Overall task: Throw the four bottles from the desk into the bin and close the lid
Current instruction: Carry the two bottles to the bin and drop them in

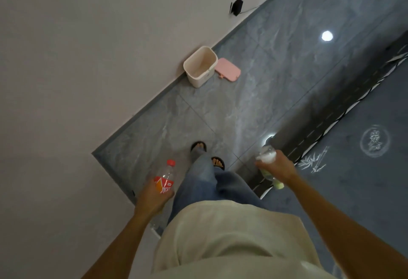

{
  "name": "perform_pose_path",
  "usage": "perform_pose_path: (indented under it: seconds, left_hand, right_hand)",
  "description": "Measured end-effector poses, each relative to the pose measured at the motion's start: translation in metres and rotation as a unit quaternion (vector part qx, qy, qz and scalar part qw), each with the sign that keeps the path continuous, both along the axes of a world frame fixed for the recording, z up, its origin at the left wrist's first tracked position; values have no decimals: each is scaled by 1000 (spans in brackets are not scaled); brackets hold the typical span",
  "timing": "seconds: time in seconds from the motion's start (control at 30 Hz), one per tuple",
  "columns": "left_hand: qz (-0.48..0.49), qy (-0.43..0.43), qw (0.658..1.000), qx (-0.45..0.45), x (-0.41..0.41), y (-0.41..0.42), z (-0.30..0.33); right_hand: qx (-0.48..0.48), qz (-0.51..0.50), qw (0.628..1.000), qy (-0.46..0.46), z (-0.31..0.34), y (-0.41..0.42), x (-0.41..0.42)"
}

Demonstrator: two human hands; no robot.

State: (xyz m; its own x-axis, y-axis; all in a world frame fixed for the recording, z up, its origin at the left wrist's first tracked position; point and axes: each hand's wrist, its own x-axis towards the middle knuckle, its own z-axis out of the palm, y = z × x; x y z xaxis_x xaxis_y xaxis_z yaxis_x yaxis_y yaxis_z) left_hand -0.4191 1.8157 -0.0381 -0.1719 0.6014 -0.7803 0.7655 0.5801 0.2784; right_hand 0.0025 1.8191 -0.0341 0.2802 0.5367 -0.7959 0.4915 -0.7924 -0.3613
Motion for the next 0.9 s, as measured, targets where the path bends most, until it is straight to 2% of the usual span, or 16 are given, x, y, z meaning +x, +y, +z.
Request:
perform_pose_path:
  seconds: [0.13, 0.3, 0.4, 0.5, 0.73, 0.9]
  left_hand:
    - [-9, 39, 998, -57, -5, 30, -4]
    - [17, 37, 997, -66, -2, 92, -15]
    - [19, 28, 997, -64, 7, 141, -16]
    - [16, 8, 999, -43, 28, 195, -12]
    - [24, -61, 998, 7, 107, 322, -12]
    - [71, -56, 996, 21, 164, 376, -20]
  right_hand:
    - [37, 15, 999, 22, -2, 90, -3]
    - [44, 49, 998, 3, -2, 168, -9]
    - [18, 71, 997, 6, 2, 193, -6]
    - [-7, 28, 999, 29, 7, 209, 7]
    - [-57, 41, 997, -17, 6, 235, 72]
    - [-98, 74, 992, -43, -1, 287, 134]
